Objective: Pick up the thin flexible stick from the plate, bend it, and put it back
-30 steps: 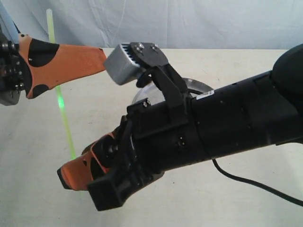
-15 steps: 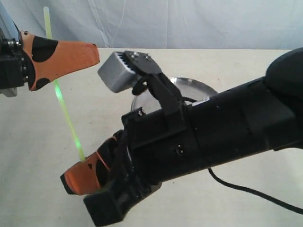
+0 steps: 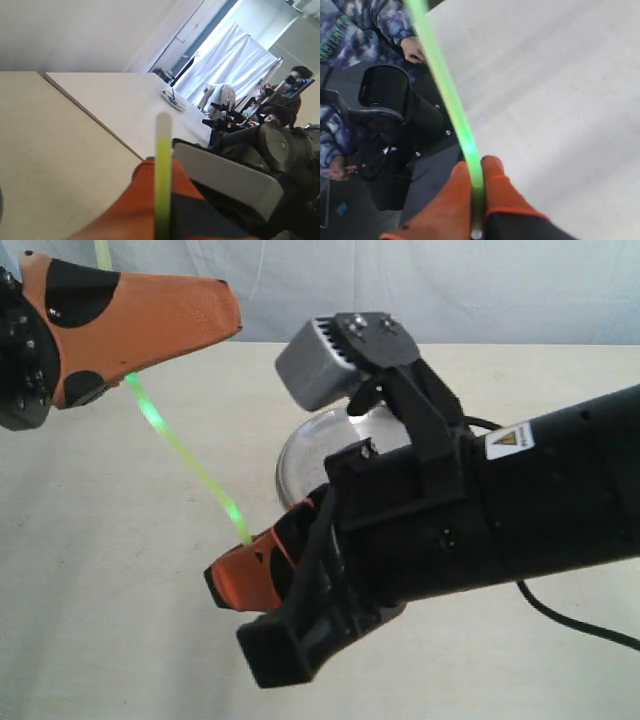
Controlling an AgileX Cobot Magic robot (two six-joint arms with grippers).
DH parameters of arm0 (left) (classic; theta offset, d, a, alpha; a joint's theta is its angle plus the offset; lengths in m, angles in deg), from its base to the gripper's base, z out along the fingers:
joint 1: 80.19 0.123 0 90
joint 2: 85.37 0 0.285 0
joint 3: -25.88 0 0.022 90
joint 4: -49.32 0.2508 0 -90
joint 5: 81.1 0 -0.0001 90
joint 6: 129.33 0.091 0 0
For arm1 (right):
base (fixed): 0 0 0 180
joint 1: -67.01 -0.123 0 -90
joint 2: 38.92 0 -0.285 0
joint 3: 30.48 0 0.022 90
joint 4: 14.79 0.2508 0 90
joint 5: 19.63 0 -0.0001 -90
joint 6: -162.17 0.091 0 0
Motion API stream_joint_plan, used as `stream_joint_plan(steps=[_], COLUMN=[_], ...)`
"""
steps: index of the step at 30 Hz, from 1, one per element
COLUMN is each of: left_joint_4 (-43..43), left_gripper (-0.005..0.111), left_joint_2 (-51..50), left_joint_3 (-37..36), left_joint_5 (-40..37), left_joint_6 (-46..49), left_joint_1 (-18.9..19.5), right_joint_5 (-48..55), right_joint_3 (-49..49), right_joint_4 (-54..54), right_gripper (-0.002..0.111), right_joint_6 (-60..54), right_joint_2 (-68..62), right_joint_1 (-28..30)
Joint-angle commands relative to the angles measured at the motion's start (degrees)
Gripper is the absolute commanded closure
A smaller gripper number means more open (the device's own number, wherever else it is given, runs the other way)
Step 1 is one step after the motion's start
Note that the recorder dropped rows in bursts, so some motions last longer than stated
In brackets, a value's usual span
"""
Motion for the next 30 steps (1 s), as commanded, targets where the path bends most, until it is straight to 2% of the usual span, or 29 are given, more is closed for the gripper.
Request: stream_joint_plan(steps=[1,4,7,10,14,19,23,30], left_joint_4=[1.07,9.42,21.37,21.37,17.07,7.37,4.89,5.89], left_gripper=[0.107,0.107,0.107,0.107,0.107,0.107,0.107,0.107], left_joint_2=[-0.34,-2.49,-5.85,-7.84,-7.63,-6.19,-5.69,-5.69], left_joint_3=[1.36,1.36,1.36,0.26,0.3,0.3,1.5,5.2], left_joint_5=[-5.01,-7.36,-5.11,0.27,6.19,12.38,11.99,3.67], left_joint_6=[3.67,4.0,-2.57,-3.41,-3.62,-3.62,-3.62,-0.62], left_joint_1=[-1.65,-1.65,-1.65,-1.65,-1.65,-1.65,-1.65,-1.65], right_joint_5=[-0.43,-1.75,-4.01,-10.84,-18.35,-17.09,-13.46,-5.16], right_joint_3=[0.68,0.68,0.68,0.68,0.55,0.47,0.47,0.47], right_joint_4=[7.26,17.26,21.8,17.61,6.32,-8.3,-12.88,-5.76], right_gripper=[0.109,0.109,0.109,0.109,0.109,0.109,0.109,0.109], right_joint_6=[-5.33,-14.71,-19.15,-17.65,-7.69,6.11,11.47,7.8], right_joint_2=[-2.87,-2.49,-0.08,3.29,6.0,4.47,0.05,-5.87], right_joint_1=[-1.07,-2.09,-2.09,-2.09,-2.09,-2.09,-2.09,-2.09])
